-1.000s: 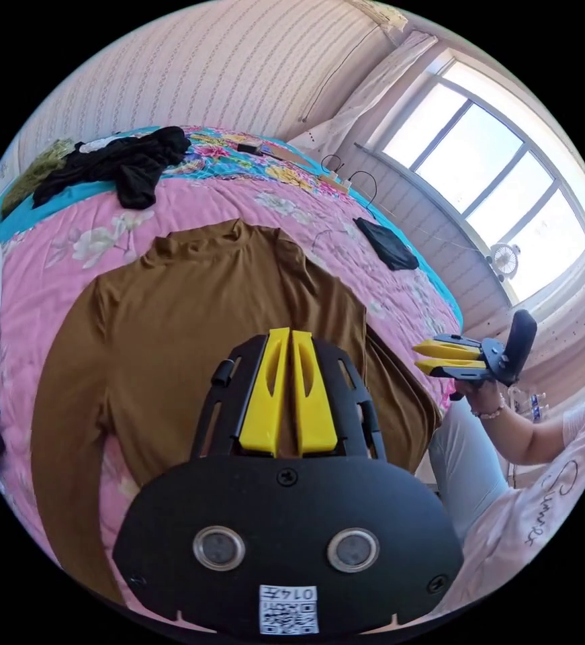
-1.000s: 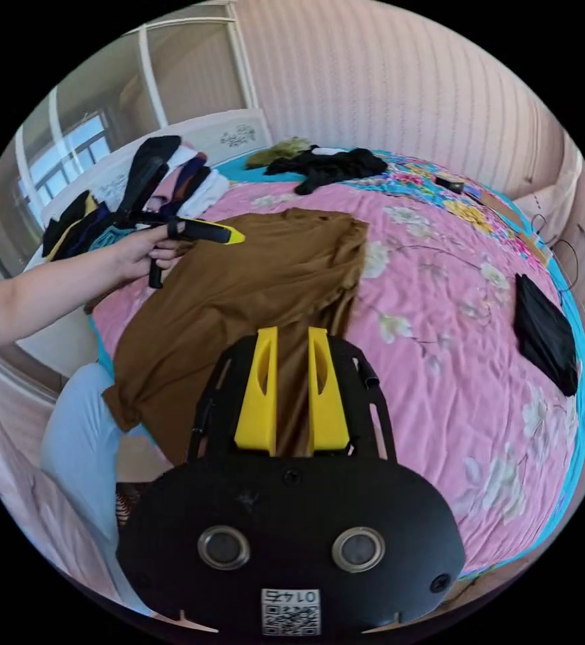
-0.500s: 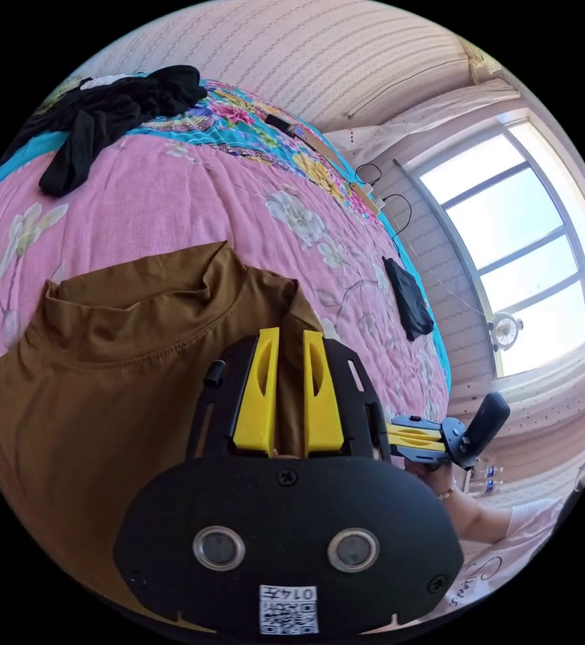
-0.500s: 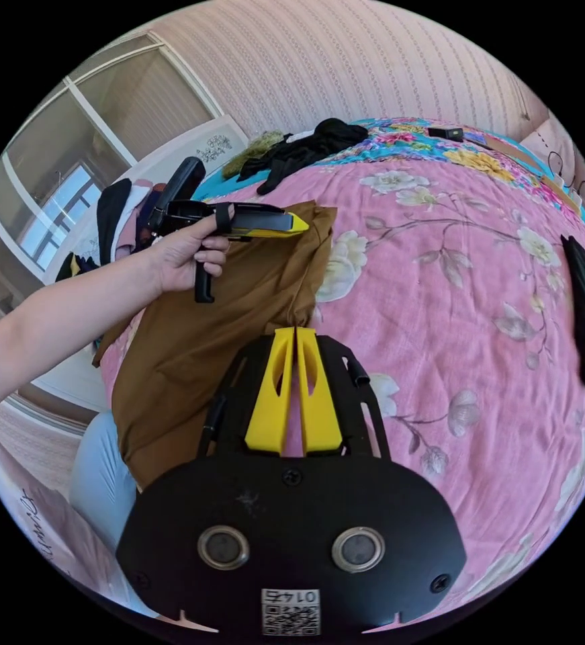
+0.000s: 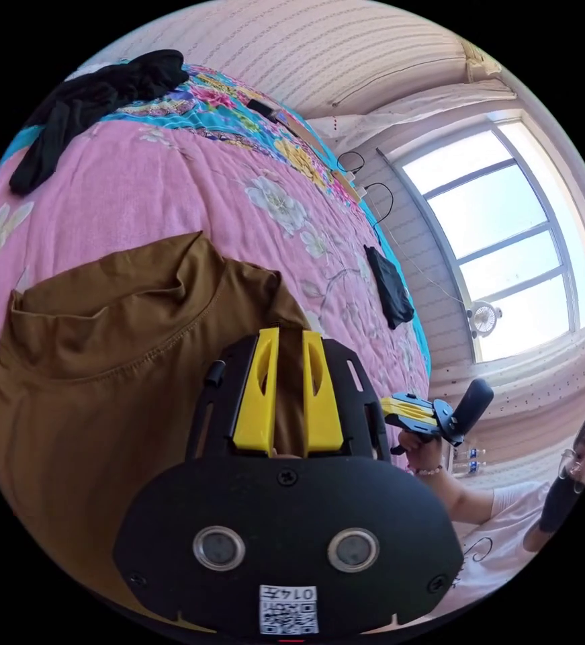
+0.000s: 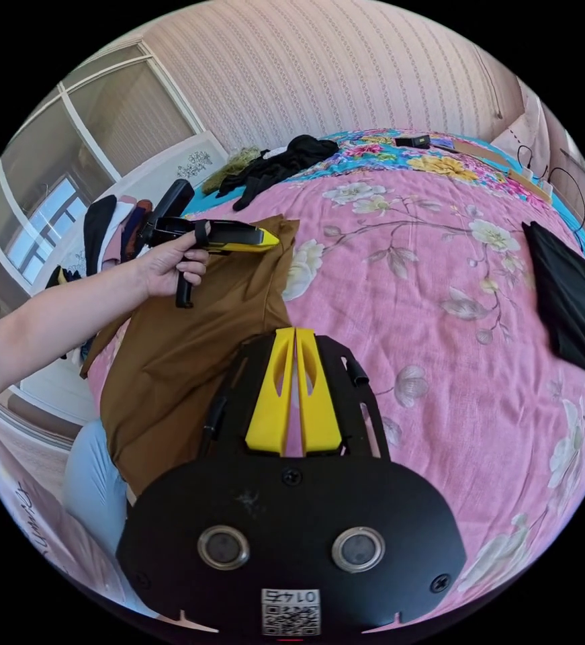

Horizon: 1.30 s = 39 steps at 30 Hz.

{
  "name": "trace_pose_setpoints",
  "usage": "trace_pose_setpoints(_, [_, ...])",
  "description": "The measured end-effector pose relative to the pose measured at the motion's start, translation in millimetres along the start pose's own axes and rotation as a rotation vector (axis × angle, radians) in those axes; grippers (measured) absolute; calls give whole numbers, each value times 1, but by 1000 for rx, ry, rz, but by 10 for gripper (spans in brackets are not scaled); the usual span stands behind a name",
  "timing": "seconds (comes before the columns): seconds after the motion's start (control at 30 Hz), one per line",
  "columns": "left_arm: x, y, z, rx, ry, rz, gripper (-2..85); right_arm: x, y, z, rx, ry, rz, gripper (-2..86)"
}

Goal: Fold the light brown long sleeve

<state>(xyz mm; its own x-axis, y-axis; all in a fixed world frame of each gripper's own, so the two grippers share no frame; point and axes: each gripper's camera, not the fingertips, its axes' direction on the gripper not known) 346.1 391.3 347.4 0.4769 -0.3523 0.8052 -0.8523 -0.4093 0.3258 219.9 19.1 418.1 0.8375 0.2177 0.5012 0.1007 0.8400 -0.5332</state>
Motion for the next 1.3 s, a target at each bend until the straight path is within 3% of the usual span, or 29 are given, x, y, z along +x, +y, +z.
trace_pose_setpoints(0.13, [8, -12, 11, -23, -59, 72, -5, 21, -4, -2, 3, -16, 30, -4])
trace_pose_setpoints(0.4, [9, -51, 15, 69, -101, 59, -10, 54, -10, 3, -5, 16, 81, -4])
trace_pose_setpoints(0.6, [-6, -48, 23, 29, -99, 29, -8, 69, -16, 21, -61, 21, 78, -4])
trace_pose_setpoints(0.73, [-8, -26, 0, 54, -167, 86, 4, 74, -19, 27, -76, 43, 65, -3])
trace_pose_setpoints(0.87, [-15, -19, 10, 56, -44, 80, 60, 80, -19, 31, -81, 64, 66, -3])
trace_pose_setpoints(1.0, [-16, -21, 36, -42, -106, 68, 4, 91, -17, 35, -81, 39, 80, -2])
trace_pose_setpoints(1.13, [-20, -18, 41, -16, -40, 42, -8, 105, -12, 35, -53, -1, 100, 4])
trace_pose_setpoints(1.3, [-20, -5, 46, -15, -50, 71, -10, 92, -5, 16, 124, -23, 56, 33])
